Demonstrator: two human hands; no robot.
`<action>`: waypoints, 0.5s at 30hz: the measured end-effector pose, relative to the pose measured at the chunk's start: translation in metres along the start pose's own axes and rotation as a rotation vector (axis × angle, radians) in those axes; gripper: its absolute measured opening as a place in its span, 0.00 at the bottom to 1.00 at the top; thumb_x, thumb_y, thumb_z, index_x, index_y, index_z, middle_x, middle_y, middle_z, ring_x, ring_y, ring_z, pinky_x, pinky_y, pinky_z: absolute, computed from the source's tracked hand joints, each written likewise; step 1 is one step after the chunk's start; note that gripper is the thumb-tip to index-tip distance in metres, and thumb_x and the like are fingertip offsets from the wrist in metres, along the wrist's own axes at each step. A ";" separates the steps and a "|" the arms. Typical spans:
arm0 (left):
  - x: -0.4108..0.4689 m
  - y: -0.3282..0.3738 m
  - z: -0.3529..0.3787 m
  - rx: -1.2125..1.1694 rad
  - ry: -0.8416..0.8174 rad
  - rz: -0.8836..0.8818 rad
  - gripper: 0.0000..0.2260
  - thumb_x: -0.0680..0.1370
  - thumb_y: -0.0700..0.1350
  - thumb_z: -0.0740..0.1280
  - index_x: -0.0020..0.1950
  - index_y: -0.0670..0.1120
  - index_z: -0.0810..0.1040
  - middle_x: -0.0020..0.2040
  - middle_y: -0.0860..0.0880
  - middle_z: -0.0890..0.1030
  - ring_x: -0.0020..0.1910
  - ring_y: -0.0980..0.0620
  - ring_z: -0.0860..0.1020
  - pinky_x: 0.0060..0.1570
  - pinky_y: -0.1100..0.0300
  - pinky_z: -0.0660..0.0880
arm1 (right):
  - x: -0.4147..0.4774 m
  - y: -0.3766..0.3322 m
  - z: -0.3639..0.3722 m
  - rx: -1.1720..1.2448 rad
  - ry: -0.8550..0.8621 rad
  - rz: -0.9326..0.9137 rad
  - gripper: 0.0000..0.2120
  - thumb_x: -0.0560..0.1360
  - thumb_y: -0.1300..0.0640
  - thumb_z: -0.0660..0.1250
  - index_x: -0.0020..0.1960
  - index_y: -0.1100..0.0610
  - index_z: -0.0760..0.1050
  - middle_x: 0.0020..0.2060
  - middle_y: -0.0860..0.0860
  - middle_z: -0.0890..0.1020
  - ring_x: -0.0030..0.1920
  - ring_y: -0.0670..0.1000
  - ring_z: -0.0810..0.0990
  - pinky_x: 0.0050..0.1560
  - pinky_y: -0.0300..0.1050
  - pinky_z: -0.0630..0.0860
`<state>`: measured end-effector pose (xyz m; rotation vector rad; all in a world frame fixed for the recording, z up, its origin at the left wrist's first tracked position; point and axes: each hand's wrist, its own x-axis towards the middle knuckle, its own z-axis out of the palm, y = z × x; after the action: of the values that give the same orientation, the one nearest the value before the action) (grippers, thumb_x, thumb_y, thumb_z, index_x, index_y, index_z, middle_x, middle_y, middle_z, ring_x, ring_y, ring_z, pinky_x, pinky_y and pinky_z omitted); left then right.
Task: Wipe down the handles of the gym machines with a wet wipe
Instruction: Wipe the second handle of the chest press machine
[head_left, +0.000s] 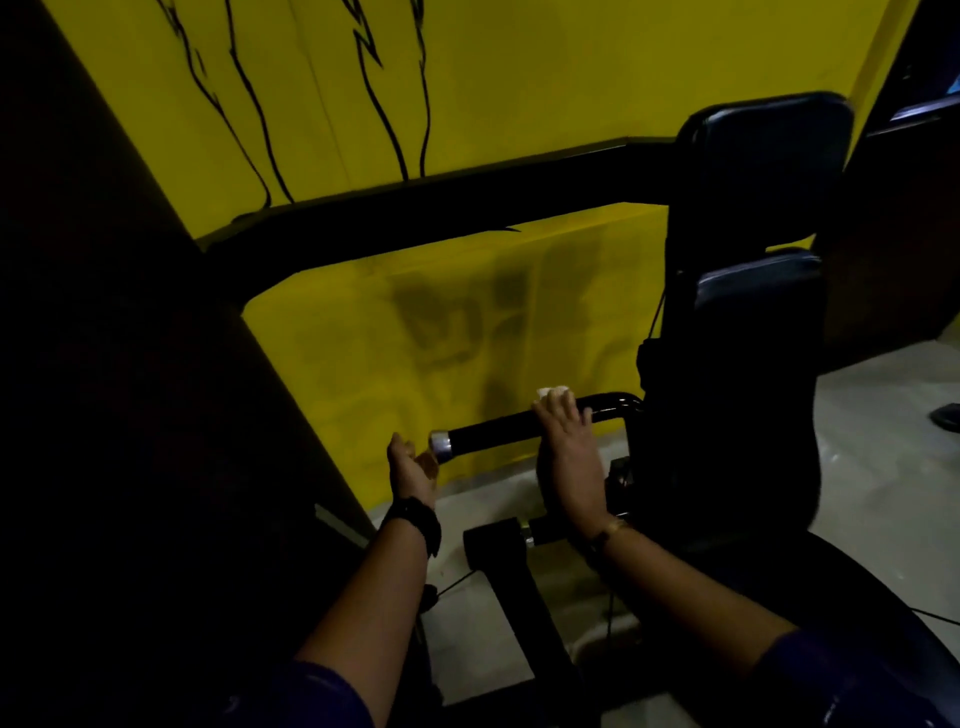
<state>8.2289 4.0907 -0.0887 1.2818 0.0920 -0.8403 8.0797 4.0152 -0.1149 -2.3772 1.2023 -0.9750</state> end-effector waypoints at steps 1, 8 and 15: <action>0.002 0.000 -0.002 -0.071 -0.017 -0.067 0.24 0.84 0.56 0.50 0.73 0.40 0.66 0.66 0.39 0.73 0.65 0.40 0.72 0.65 0.49 0.65 | -0.003 -0.013 0.007 0.017 -0.012 -0.048 0.29 0.71 0.75 0.59 0.71 0.63 0.69 0.71 0.62 0.68 0.73 0.63 0.62 0.73 0.57 0.49; 0.002 0.004 -0.012 -0.201 -0.200 -0.164 0.27 0.82 0.62 0.48 0.54 0.42 0.77 0.51 0.41 0.81 0.50 0.42 0.78 0.48 0.51 0.72 | 0.007 -0.099 0.024 0.103 -0.335 -0.214 0.20 0.80 0.62 0.59 0.72 0.61 0.66 0.67 0.59 0.73 0.69 0.56 0.69 0.74 0.49 0.53; 0.009 0.007 -0.012 -0.179 -0.154 -0.192 0.29 0.81 0.64 0.49 0.64 0.43 0.75 0.54 0.38 0.79 0.47 0.41 0.78 0.45 0.50 0.74 | 0.052 -0.094 0.032 -0.330 -0.617 -0.740 0.12 0.81 0.57 0.57 0.58 0.61 0.76 0.51 0.58 0.80 0.54 0.60 0.76 0.59 0.49 0.67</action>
<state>8.2442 4.0972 -0.0919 1.0475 0.1653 -1.0684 8.1790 4.0291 -0.0651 -3.1186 0.2545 -0.1243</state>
